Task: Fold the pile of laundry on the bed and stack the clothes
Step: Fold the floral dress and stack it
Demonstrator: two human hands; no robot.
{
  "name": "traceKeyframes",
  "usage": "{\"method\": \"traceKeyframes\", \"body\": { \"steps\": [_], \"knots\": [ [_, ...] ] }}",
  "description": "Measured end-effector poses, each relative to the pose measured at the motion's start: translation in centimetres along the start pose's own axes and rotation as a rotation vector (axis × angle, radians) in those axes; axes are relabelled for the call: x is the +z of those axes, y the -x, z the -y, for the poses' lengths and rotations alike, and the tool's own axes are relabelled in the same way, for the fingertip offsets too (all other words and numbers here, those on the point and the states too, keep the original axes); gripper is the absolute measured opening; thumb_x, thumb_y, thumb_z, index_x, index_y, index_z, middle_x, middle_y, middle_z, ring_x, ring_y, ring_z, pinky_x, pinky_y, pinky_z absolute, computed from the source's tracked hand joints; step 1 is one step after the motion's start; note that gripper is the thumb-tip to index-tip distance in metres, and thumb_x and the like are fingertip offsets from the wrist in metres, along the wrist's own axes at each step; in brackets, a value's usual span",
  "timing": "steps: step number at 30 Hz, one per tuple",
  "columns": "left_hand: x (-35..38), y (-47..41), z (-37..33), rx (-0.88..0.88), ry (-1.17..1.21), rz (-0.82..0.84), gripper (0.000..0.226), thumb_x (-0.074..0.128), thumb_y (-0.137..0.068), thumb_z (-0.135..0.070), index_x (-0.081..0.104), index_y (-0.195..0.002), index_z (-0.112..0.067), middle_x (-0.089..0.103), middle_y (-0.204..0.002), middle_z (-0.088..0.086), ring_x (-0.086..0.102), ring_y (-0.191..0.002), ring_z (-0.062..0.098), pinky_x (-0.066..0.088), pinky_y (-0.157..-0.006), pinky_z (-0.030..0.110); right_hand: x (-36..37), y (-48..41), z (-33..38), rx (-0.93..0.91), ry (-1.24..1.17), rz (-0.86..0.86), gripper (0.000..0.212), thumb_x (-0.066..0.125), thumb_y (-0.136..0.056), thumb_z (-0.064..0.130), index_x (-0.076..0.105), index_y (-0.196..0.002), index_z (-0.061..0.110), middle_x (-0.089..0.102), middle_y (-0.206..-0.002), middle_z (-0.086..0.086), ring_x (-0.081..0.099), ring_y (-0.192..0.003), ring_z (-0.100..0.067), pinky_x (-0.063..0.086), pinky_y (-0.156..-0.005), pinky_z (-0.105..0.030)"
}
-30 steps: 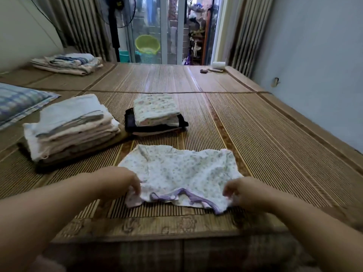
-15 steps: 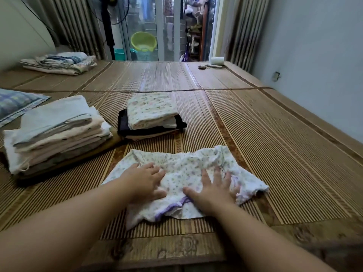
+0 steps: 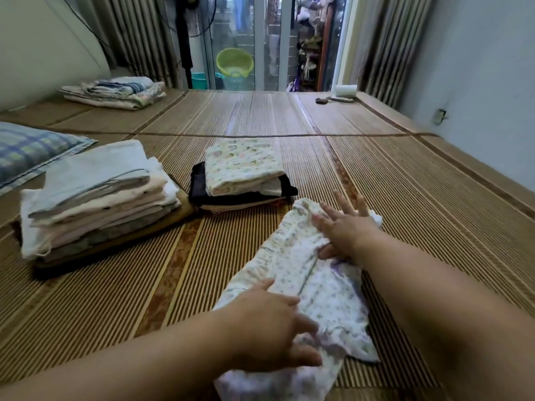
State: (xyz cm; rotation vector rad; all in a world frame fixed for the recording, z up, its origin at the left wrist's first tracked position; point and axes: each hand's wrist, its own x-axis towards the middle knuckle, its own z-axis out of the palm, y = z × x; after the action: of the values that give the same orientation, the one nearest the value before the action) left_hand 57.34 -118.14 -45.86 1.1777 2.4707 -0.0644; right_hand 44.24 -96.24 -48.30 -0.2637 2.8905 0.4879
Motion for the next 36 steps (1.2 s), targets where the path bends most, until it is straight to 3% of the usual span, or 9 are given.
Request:
{"method": "traceKeyframes", "body": {
  "steps": [4, 7, 10, 15, 18, 24, 30, 33, 36],
  "knots": [
    [0.9, 0.9, 2.4, -0.08, 0.189, -0.099, 0.057, 0.051, -0.092, -0.053, 0.032, -0.145, -0.043, 0.028, -0.156, -0.013, 0.004, -0.147, 0.006, -0.001, -0.121, 0.048, -1.6, 2.6, 1.3, 0.133, -0.284, -0.258, 0.086, 0.058, -0.085, 0.058, 0.012, -0.153, 0.033, 0.009, -0.162, 0.001, -0.001, -0.149, -0.027, -0.006, -0.111, -0.064],
    [2.0, 2.2, 4.7, -0.124, 0.167, -0.068, 0.058, 0.06, -0.088, -0.047, 0.036, -0.142, -0.045, 0.019, -0.157, -0.022, 0.001, -0.147, 0.004, 0.006, -0.119, 0.046, -2.1, 8.7, 3.4, 0.066, -0.649, -0.324, 0.058, 0.059, -0.088, 0.052, 0.046, -0.139, 0.03, 0.053, -0.14, 0.006, 0.05, -0.124, -0.012, 0.039, -0.102, -0.036],
    [3.1, 3.0, 6.1, -0.155, 0.202, -0.126, 0.048, 0.055, -0.093, -0.039, 0.042, -0.14, -0.043, 0.022, -0.155, -0.024, 0.018, -0.145, 0.004, 0.022, -0.119, 0.035, -0.8, 14.6, 7.3, 0.018, -0.677, -0.034, 0.075, 0.058, -0.079, 0.068, 0.04, -0.142, 0.033, 0.04, -0.149, 0.003, 0.038, -0.135, -0.016, 0.037, -0.107, -0.041],
    [3.8, 3.8, 4.1, -0.267, 0.067, -0.232, 0.038, 0.046, -0.098, -0.032, 0.052, -0.135, -0.037, 0.048, -0.144, -0.016, 0.049, -0.129, 0.009, 0.039, -0.109, 0.029, 2.5, 16.7, 8.7, 0.097, -0.471, 0.262, 0.092, 0.043, -0.084, 0.072, -0.012, -0.15, 0.041, -0.026, -0.158, 0.002, -0.029, -0.142, -0.031, -0.011, -0.108, -0.067],
    [3.3, 3.8, 0.9, -0.276, -0.052, -0.188, 0.024, 0.044, -0.094, -0.036, 0.066, -0.099, -0.027, 0.067, -0.091, -0.008, 0.063, -0.082, 0.011, 0.057, -0.077, 0.031, 2.0, 15.7, 5.4, 0.147, -0.304, 0.205, 0.087, 0.041, -0.09, 0.065, -0.013, -0.151, 0.034, -0.028, -0.157, -0.004, -0.032, -0.14, -0.036, -0.015, -0.107, -0.067],
    [2.6, 3.2, -3.7, -0.312, -0.058, -0.15, 0.041, 0.049, -0.088, -0.059, 0.062, -0.087, -0.02, 0.059, -0.079, -0.002, 0.055, -0.073, 0.016, 0.045, -0.058, 0.029, 0.8, 15.3, 3.3, 0.23, -0.285, 0.073, 0.064, 0.05, -0.095, 0.045, 0.018, -0.149, 0.043, -0.006, -0.162, 0.003, -0.016, -0.146, -0.034, -0.011, -0.106, -0.07],
    [2.5, 3.1, -2.3, -0.314, -0.127, -0.256, 0.018, 0.051, -0.092, -0.034, 0.063, -0.097, -0.023, 0.059, -0.085, -0.005, 0.057, -0.076, 0.016, 0.043, -0.059, 0.029, 1.0, 17.9, 4.9, 0.203, -0.602, -0.105, 0.025, 0.048, -0.096, 0.044, 0.068, -0.11, 0.04, 0.039, -0.149, 0.017, 0.023, -0.144, -0.018, -0.002, -0.109, -0.067],
    [2.0, 3.5, -1.5, -0.289, -0.094, -0.318, 0.016, 0.049, -0.093, -0.032, 0.062, -0.09, -0.023, 0.059, -0.082, -0.006, 0.058, -0.074, 0.014, 0.046, -0.058, 0.028, -0.1, 18.4, 4.3, 0.187, -0.7, -0.281, 0.026, 0.05, -0.096, 0.033, 0.07, -0.112, 0.03, 0.065, -0.121, 0.011, 0.057, -0.11, -0.01, 0.026, -0.112, -0.053],
    [0.8, 4.4, -0.4, -0.203, 0.03, -0.394, 0.015, 0.051, -0.093, -0.035, 0.057, -0.081, -0.028, 0.059, -0.077, -0.011, 0.057, -0.072, 0.005, 0.053, -0.066, 0.021, -1.4, 19.8, 3.9, 0.061, -0.81, -0.321, 0.023, 0.057, -0.094, 0.029, 0.073, -0.109, 0.023, 0.073, -0.093, 0.008, 0.058, -0.071, 0.001, 0.051, -0.075, -0.023]
  ]
}}
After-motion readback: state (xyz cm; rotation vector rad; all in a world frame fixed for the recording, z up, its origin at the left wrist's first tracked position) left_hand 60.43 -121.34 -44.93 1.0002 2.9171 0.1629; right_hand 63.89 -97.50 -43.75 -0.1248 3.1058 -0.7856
